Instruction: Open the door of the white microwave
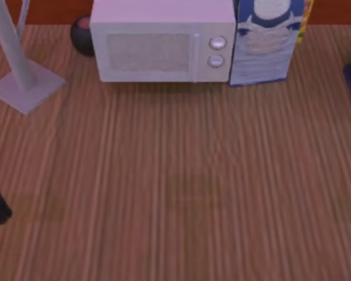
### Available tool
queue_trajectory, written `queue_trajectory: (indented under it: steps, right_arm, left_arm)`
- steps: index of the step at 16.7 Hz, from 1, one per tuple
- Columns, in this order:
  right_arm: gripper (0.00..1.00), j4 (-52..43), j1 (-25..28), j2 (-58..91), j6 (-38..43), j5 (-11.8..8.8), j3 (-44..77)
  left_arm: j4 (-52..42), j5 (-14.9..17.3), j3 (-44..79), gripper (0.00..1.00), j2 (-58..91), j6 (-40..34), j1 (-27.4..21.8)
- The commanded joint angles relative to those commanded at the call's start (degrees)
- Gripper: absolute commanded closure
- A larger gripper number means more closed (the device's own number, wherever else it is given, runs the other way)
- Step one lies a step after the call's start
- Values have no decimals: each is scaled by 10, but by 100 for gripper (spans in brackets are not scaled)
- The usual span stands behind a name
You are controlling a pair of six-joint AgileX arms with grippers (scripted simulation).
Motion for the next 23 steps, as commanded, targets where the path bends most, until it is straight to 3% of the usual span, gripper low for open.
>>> queue_trajectory:
  steps: [4, 7, 23]
  right_arm:
    - [0, 0, 0, 0, 0, 0, 0]
    - [0, 0, 0, 0, 0, 0, 0]
    - [0, 0, 0, 0, 0, 0, 0]
  left_arm:
    - [-1, -9, 17, 0, 18, -5, -10]
    - [-3, -43, 82, 0, 90, -24, -48]
    - [-19, -355, 707, 0, 963, -209, -398]
